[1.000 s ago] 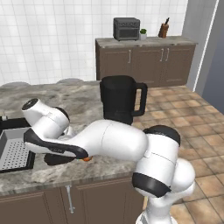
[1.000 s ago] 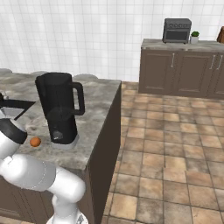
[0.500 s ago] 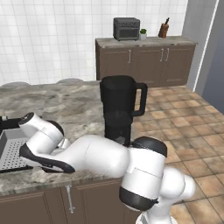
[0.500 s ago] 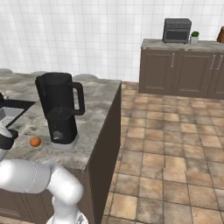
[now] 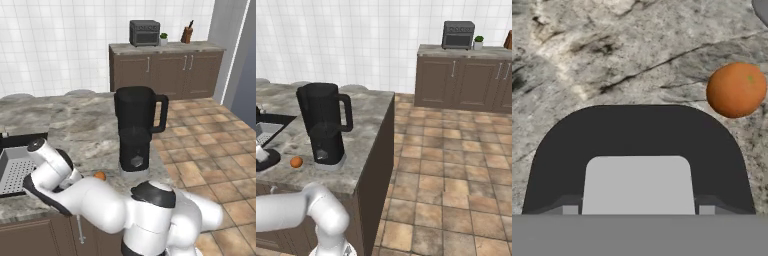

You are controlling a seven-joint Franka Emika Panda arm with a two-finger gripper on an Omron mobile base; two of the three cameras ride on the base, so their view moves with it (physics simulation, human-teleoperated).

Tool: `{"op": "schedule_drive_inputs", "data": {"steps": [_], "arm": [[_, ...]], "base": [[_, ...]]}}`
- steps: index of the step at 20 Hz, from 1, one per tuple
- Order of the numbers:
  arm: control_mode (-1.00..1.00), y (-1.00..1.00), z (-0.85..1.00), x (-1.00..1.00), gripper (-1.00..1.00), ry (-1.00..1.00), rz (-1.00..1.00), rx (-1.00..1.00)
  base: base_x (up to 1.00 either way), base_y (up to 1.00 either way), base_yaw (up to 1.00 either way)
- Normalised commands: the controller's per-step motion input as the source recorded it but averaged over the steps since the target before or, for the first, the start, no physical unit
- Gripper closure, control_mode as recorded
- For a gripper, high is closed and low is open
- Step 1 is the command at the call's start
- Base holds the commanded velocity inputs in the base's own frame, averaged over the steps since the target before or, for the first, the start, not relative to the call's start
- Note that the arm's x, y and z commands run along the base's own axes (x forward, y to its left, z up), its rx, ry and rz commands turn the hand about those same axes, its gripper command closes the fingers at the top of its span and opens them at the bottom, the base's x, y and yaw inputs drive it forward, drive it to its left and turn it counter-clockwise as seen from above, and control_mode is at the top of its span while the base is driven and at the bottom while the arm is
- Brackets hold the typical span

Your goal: Open the blender lid, put the tangerine in the blender, close the lid, and start the blender.

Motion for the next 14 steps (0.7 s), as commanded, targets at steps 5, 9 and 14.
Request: {"op": "schedule_drive_inputs", "data": {"steps": [5,9,14], "arm": [[-1.0,0.01,-0.26,0.52,1.0,-0.05,-0.02,0.14],[-1.0,0.16,-0.18,0.53,1.0,0.0,-0.01,0.09],[-1.0,0.31,-0.2,0.28,-1.0,0.0,0.0,0.02]], "base": [[0.0,0.0,0.0],[0.0,0.0,0.0],[0.0,0.0,0.0]]}}
